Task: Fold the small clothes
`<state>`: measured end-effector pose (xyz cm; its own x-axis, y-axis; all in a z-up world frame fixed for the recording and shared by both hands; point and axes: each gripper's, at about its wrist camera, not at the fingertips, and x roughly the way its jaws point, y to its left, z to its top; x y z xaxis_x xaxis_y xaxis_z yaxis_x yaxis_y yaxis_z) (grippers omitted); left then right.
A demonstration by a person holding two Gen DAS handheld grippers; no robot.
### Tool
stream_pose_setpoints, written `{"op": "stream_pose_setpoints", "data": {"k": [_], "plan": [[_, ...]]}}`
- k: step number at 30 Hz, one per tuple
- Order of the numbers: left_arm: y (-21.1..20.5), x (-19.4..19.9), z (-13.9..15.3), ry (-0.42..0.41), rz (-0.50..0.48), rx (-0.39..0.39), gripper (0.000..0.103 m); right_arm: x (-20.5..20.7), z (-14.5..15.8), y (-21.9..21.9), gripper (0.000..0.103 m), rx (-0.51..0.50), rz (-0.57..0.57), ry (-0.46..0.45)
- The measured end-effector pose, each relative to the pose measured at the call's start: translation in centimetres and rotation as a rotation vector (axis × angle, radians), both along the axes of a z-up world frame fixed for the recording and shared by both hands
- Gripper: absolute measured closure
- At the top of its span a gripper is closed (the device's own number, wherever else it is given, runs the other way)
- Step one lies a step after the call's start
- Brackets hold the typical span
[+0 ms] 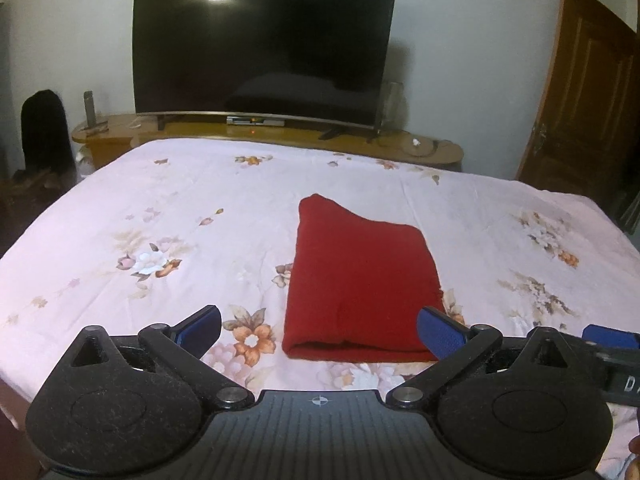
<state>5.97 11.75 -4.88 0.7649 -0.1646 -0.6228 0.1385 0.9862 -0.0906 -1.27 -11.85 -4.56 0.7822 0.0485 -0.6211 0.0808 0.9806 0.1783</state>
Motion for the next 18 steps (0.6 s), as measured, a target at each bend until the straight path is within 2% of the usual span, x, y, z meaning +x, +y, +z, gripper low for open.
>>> {"op": "stream_pose_setpoints", "data": {"k": [7,14,18], "plan": [[-1.7,-2.9,1.1,-0.029,-0.007,0.060,0.000,-2.7,1.0,0.0,0.003,-0.048,-0.005,-0.043],[-2.1,-5.5,1.6,-0.023,0.002,0.025,0.000,-4.5,1.9,-0.9,0.003,-0.040,-0.011,-0.071],[-2.3,-6.5,1.7,-0.027,0.009,0.035,0.000,-5.4,2.1,-0.6,0.003,-0.050,0.009,-0.074]]}}
